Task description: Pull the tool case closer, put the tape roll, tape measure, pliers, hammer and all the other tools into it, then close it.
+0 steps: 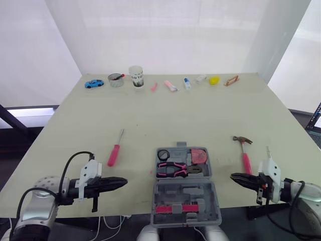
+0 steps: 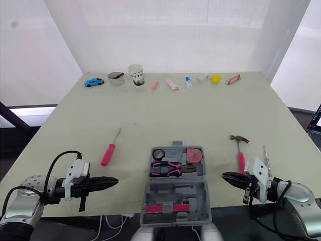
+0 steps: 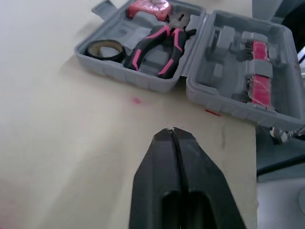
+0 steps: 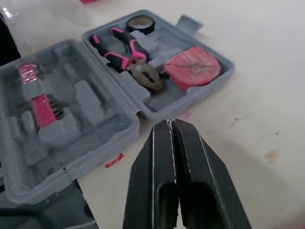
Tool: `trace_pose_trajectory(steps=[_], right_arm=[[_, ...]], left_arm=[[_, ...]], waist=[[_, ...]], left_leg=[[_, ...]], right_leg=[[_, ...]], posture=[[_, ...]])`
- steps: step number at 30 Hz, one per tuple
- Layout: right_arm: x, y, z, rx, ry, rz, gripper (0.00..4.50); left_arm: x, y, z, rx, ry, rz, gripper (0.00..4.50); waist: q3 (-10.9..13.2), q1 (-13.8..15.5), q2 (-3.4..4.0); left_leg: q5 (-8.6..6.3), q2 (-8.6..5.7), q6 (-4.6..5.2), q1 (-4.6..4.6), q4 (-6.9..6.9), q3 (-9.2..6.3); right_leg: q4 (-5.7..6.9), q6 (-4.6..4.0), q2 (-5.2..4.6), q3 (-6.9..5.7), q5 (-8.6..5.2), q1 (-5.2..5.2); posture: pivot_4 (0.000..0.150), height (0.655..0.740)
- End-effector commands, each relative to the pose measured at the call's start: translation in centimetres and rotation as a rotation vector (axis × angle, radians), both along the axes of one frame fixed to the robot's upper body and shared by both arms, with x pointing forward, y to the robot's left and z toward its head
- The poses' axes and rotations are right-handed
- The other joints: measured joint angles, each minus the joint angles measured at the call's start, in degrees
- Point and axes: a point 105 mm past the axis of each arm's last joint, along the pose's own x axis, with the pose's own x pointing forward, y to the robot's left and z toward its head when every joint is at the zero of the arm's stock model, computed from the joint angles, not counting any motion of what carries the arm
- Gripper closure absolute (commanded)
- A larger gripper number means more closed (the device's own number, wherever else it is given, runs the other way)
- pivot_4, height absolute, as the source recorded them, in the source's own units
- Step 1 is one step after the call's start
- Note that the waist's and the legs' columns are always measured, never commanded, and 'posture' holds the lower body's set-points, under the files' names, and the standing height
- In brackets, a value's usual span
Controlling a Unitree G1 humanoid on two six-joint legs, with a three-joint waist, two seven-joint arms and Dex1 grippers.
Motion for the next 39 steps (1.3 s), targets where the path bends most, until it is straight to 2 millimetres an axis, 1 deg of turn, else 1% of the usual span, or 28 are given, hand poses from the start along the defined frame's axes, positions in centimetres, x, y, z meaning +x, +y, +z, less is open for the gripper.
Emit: trace_pose_trajectory(steps=[1, 4, 7, 11, 14, 20, 25, 33, 39], right_arm=[[0.6, 1.2, -1.0, -0.103, -0.024, 0.111, 4.37], [1.2, 1.6, -1.9, -0.146, -0.025, 0.14, 4.37], [1.9, 2.5, -2.6, -0.175, -0.035, 0.163, 4.37], [2.8, 2.9, -2.8, -0.182, -0.053, 0.149, 4.37], [3.2, 3.2, -2.8, -0.189, -0.066, 0.153, 4.37], [3.2, 3.9, -3.4, -0.195, -0.06, 0.182, 4.37], [3.0, 4.4, -3.6, -0.189, -0.06, 0.195, 4.37], [2.9, 4.5, -3.7, -0.187, -0.056, 0.198, 4.37], [2.8, 4.5, -4.0, -0.199, -0.05, 0.205, 4.37]], left_arm=[[0.4, -0.5, -0.4, 0.014, 0.027, -0.059, 4.48], [1.0, -0.8, -0.5, 0.008, 0.031, -0.062, 4.48], [1.3, -1.3, -1.2, 0.051, 0.043, -0.099, 4.48], [1.9, -1.5, -1.3, 0.055, 0.038, -0.1, 4.48], [1.9, -1.9, -1.5, 0.047, 0.046, -0.114, 4.48], [1.9, -2.8, -2.0, 0.04, 0.059, -0.135, 4.48], [2.3, -3.4, -2.2, 0.037, 0.051, -0.146, 4.48], [2.1, -4.4, -2.6, 0.038, 0.067, -0.191, 4.48], [2.9, -5.3, -2.9, 0.041, 0.045, -0.182, 4.48]], waist=[[0.0, -0.1, 0.01], [0.0, -0.1, 0.0], [0.0, -0.1, 0.0], [0.0, 0.0, 0.0], [0.0, 0.0, 0.0], [0.0, -0.1, 0.01], [0.0, 0.0, 0.0], [0.0, -0.1, 0.0], [0.0, 0.0, 0.0]], left_leg=[[0.0, 0.0, 0.0, 0.0, 0.04, 0.0], [0.0, 0.01, 0.01, -0.01, 0.06, -0.04], [0.0, 0.01, 0.01, -0.06, 0.06, -0.03], [0.0, 0.02, 0.01, -0.08, 0.07, -0.04], [0.0, 0.02, 0.01, -0.08, 0.09, -0.03], [0.0, 0.02, 0.01, -0.07, 0.1, -0.05], [0.01, 0.02, 0.01, -0.08, 0.12, -0.05], [0.01, 0.02, 0.01, -0.07, 0.13, -0.04], [0.01, 0.02, 0.01, -0.07, 0.14, -0.05]], right_leg=[[0.03, 0.03, 0.01, 0.0, 0.02, 0.0], [0.05, 0.02, 0.08, 0.02, 0.03, 0.0], [0.04, 0.02, 0.1, 0.05, 0.03, -0.03], [0.06, 0.02, 0.12, 0.06, 0.04, -0.04], [0.06, 0.02, 0.12, 0.08, 0.04, -0.04], [0.09, 0.03, 0.13, 0.07, 0.05, -0.03], [0.1, 0.24, 0.14, 0.08, 0.17, -0.03], [0.09, 0.27, 0.15, 0.1, 0.19, -0.03], [0.1, 0.28, 0.16, 0.1, 0.2, -0.02]], posture=[[0.15, 0.74], [0.15, 0.74], [0.15, 0.74], [0.15, 0.74], [0.15, 0.74], [0.15, 0.74], [0.15, 0.74], [0.15, 0.74], [0.15, 0.74]])
